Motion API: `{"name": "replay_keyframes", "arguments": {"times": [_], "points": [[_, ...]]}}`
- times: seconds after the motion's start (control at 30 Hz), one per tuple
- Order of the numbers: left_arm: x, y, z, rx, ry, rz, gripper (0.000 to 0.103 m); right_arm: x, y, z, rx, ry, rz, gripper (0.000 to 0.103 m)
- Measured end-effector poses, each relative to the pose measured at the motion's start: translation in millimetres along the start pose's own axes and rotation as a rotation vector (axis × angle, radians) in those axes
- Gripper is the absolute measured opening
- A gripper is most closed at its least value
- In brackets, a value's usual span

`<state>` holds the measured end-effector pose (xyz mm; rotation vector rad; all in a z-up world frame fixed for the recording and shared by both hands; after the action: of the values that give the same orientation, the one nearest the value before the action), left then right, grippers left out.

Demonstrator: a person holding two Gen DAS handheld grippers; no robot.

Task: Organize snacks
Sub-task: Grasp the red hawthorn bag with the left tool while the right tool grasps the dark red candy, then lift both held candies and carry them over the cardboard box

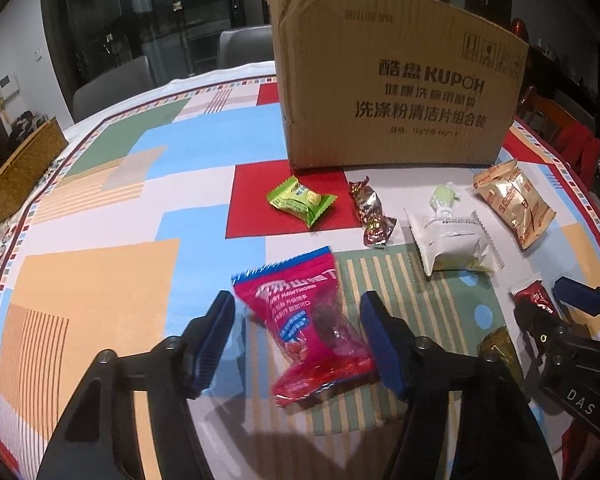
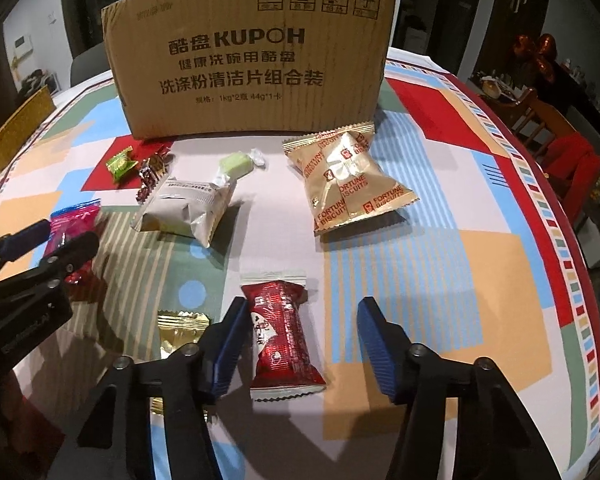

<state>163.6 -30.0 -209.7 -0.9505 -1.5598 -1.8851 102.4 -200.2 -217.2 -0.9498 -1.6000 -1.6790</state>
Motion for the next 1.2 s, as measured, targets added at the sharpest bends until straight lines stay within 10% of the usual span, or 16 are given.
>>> {"name": "replay_keyframes", "arguments": {"times": [0.2, 1.2], "points": [[-2, -1, -3, -0.008, -0.017, 0.012, 0.037, 0, 0, 10, 0.019, 0.049, -0.004, 0.026], [47, 11, 2, 0.009, 0.009, -0.037, 0.033, 35, 20, 1, 0.001, 0.084, -0.083, 0.023]]}}
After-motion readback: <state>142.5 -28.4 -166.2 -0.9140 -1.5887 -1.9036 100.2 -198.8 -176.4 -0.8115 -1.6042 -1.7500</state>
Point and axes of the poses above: each gripper's, at about its wrist camera, not at the fingertips, and x roughly against the way its jaws point, z to its left, y to its top, the point moved 5 cm from there along -x, roughly the way its jaws point, and after that the axes turned 4 degrees about y, right-handed, at the moved point
